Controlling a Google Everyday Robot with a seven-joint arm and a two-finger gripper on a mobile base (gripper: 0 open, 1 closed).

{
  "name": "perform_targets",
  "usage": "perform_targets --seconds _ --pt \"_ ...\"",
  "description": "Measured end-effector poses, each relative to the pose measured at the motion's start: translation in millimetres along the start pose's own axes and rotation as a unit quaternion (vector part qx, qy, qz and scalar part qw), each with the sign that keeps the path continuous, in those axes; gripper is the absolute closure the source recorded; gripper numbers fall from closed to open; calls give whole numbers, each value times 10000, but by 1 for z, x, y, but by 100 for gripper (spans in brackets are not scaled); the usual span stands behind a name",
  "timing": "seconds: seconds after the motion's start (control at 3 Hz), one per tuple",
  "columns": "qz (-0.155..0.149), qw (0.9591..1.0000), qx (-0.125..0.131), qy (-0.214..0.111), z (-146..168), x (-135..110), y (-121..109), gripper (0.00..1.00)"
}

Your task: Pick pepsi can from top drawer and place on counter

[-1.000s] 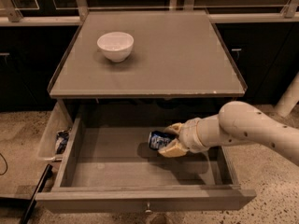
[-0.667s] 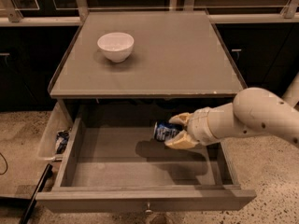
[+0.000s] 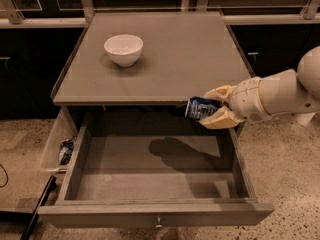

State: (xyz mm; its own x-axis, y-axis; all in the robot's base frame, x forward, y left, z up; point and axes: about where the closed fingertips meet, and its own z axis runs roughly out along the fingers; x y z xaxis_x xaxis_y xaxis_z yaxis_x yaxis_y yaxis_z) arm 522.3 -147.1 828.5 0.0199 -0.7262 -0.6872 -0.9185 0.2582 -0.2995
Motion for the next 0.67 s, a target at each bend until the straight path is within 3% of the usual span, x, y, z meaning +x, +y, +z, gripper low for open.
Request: perform_targets --seconds 0.33,0.67 --pt "0 10000 0 0 0 0 0 100" --pt "-153 9997 166 -68 -5 -12 -22 100"
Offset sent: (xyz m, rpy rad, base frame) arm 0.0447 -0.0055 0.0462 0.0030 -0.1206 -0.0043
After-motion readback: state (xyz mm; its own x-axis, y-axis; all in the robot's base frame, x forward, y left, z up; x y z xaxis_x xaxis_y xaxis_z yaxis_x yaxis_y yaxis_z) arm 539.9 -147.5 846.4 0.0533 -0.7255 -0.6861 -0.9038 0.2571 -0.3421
